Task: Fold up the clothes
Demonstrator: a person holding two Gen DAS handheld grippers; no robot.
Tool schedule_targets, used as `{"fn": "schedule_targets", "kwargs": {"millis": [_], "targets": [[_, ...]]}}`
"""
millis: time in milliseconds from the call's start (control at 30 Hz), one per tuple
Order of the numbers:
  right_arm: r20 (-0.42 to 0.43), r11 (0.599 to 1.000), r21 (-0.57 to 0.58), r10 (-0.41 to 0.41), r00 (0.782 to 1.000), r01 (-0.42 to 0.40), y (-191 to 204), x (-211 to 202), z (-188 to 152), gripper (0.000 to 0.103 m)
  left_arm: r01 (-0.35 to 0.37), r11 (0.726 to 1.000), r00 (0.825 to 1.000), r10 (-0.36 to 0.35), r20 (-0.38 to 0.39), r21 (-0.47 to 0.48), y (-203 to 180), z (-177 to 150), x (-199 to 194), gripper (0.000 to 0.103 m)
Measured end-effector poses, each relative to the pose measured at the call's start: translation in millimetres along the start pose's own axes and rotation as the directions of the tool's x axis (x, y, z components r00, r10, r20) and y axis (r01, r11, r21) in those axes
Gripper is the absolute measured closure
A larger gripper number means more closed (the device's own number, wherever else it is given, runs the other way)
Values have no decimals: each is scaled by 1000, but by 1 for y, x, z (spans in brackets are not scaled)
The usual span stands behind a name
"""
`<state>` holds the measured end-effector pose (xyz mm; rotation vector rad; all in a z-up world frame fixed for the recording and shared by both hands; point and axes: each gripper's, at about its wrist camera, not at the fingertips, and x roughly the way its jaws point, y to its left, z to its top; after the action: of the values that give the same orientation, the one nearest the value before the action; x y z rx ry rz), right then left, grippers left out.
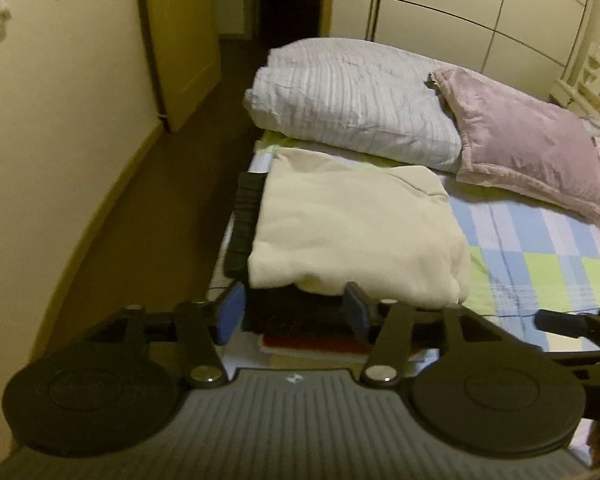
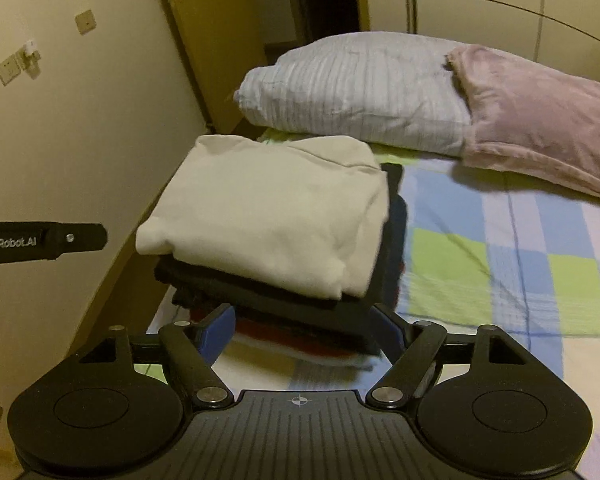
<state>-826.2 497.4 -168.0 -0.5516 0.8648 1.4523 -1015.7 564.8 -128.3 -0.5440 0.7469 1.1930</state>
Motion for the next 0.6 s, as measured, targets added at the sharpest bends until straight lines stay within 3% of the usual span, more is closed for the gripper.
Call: {"fn": "schedule_targets", "kwargs": {"millis": [133, 467, 600], "targets": [[31, 1000, -29, -12, 999, 13, 1, -32, -16, 26, -37, 999, 999, 37, 39, 17, -18, -16, -36, 32], [107, 998, -46, -25, 994, 31, -14, -116, -49, 26, -58, 998, 995, 57, 85, 6, -62, -52, -110, 32], [91, 998, -59, -11, 996, 16, -23, -140, -64, 26, -71, 997, 994, 72, 81, -20, -77, -70, -132, 32]]}}
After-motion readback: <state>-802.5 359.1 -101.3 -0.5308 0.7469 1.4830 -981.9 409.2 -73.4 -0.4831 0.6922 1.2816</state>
